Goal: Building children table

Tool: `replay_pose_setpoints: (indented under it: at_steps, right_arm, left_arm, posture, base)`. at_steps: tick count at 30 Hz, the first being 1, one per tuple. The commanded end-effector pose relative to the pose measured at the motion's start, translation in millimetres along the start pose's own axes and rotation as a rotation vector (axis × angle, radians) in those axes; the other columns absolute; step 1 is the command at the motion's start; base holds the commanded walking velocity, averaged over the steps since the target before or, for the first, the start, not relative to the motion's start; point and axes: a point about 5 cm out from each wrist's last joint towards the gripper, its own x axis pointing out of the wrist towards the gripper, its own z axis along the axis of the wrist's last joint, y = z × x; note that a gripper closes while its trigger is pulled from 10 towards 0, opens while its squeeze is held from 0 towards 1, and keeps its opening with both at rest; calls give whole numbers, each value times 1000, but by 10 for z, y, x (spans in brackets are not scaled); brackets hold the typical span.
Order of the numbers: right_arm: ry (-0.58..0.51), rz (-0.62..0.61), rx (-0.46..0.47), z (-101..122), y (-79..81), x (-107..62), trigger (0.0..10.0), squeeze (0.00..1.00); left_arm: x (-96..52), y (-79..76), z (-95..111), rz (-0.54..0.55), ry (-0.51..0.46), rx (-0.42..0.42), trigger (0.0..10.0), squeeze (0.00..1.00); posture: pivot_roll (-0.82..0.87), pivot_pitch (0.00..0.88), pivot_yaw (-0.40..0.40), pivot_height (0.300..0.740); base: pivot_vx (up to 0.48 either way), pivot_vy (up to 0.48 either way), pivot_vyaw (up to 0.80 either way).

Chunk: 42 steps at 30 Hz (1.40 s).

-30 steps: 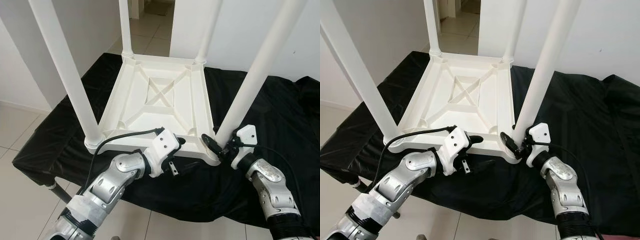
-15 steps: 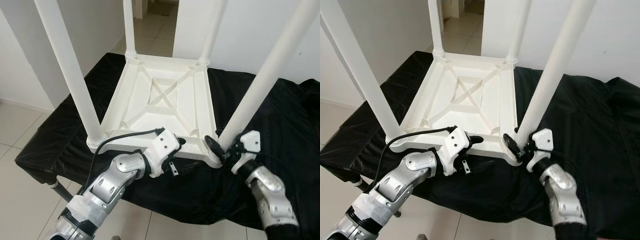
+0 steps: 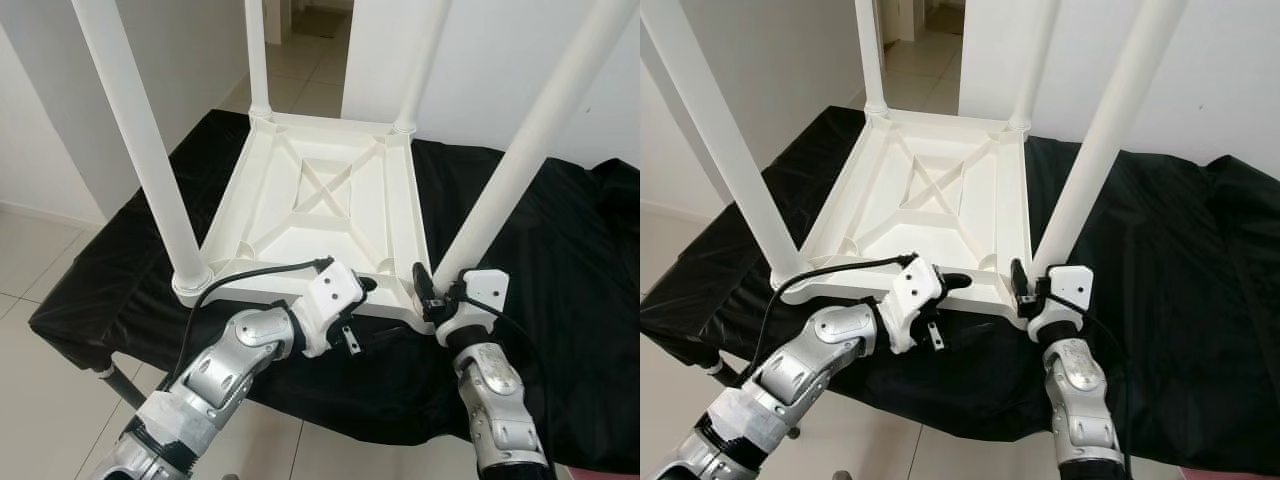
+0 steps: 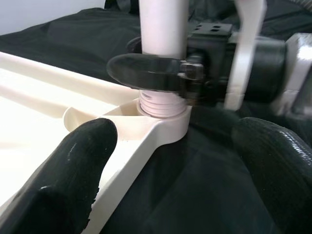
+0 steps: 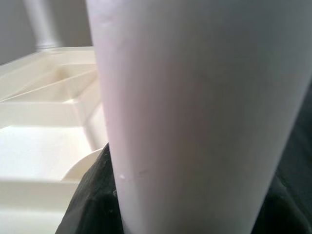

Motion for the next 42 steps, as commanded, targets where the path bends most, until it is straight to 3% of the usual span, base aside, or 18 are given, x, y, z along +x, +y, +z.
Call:
replay_pose_setpoints:
  at_steps: [1,8,20,21,28,29,30,42]
  right_arm:
    - [147,-159,-15,-270,-132,-78,10000,0]
    - [127,-159,0,-224,74,-82,10000,0]
    - [58,-91,17,-116,144,-69,10000,0]
    - [49,-82,20,-107,141,-76,10000,1000]
    - [23,-16,54,-72,133,-131,10000,1000]
    - [15,25,51,-62,115,-151,10000,290]
    - [11,56,51,-55,100,-163,10000,0]
    - [-28,321,-36,88,-116,-142,10000,0]
  left_arm:
    - [17,-43,-6,-88,10,15,10000,0]
    - [31,-67,-6,-88,2,14,10000,0]
    - [43,-53,-4,-86,-3,12,10000,0]
    - [52,-53,2,-87,-6,12,10000,0]
    - [46,-49,25,-86,-15,12,10000,0]
    - [37,-34,26,-74,-18,7,10000,0]
    - [31,-26,27,-66,-22,1,10000,0]
    - [-6,-26,17,-45,-17,-4,10000,0]
  posture:
    - [-105,0,-38,740]
    - [-106,0,-46,740]
    - [-124,0,-42,740]
    - [-124,0,-42,740]
    - [-122,0,-38,740]
    - [-124,0,-36,740]
    - [-124,0,-36,740]
    - [-113,0,-42,740]
  base:
    - [0,0,0]
    - [0,0,0]
    - [0,0,0]
    - [0,0,0]
    - [0,0,0]
    - [0,0,0]
    - [0,0,0]
    - [0,0,0]
